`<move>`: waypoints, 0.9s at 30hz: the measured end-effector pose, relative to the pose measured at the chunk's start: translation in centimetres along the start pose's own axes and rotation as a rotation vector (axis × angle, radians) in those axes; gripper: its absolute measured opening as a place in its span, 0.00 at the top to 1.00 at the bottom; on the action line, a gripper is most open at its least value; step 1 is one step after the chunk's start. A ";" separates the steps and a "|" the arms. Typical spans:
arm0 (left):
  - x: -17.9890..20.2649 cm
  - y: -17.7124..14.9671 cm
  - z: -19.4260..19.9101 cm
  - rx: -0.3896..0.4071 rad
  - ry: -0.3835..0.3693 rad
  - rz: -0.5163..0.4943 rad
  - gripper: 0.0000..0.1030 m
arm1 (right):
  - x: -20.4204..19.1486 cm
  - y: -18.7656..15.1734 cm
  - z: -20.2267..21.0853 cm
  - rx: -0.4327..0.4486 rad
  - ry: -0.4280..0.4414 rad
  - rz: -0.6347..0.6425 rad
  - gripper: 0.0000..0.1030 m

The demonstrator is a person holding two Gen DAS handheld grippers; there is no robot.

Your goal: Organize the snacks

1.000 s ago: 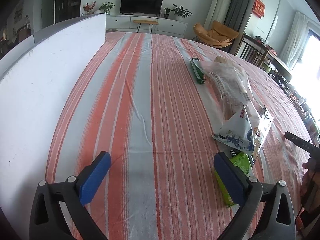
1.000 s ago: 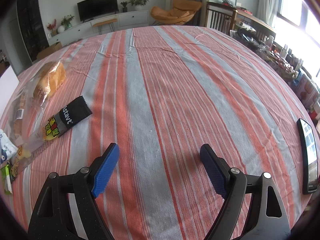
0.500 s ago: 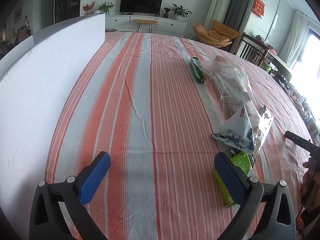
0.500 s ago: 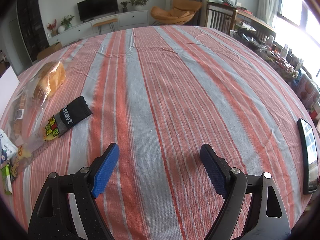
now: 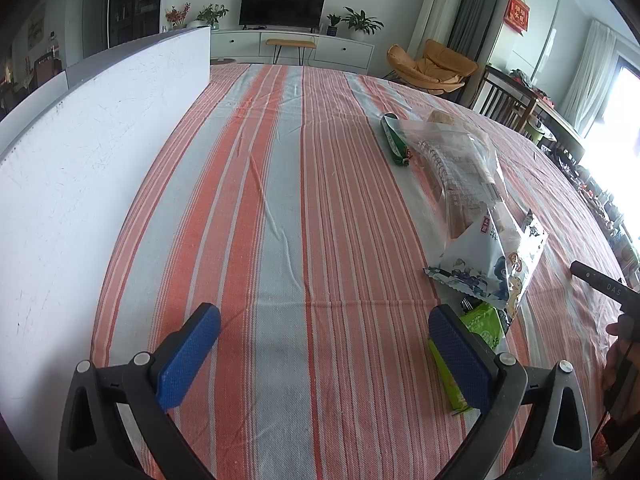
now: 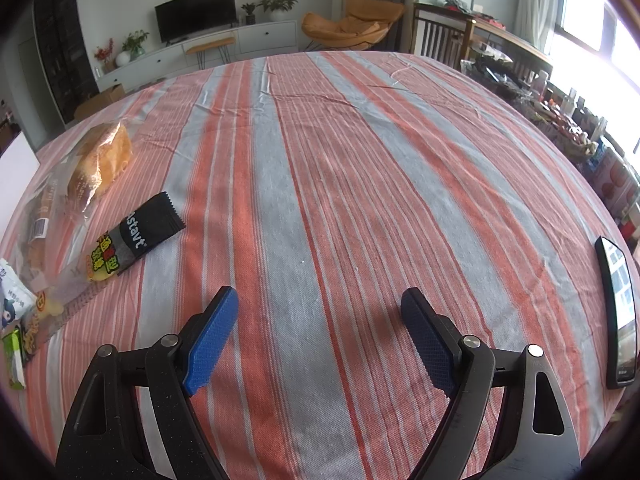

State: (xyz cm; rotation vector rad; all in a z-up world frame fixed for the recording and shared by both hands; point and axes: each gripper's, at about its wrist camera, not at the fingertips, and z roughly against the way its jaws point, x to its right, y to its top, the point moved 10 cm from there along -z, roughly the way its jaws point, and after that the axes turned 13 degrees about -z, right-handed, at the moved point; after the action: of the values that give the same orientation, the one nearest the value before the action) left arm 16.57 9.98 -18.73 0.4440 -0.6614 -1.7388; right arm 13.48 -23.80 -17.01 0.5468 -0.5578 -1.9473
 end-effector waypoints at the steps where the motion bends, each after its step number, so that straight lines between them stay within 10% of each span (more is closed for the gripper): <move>1: 0.0 0.0 0.0 0.000 0.000 0.000 0.00 | 0.0 0.0 0.0 0.000 0.000 0.000 0.17; 27: -0.2 -0.1 0.2 0.004 -0.007 0.004 0.00 | -0.1 0.0 -0.1 0.000 0.002 -0.001 0.16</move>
State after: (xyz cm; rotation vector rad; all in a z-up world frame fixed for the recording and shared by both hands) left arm 16.43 10.20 -18.64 0.4397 -0.6703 -1.7358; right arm 13.57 -23.72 -17.07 0.5490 -0.5564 -1.9473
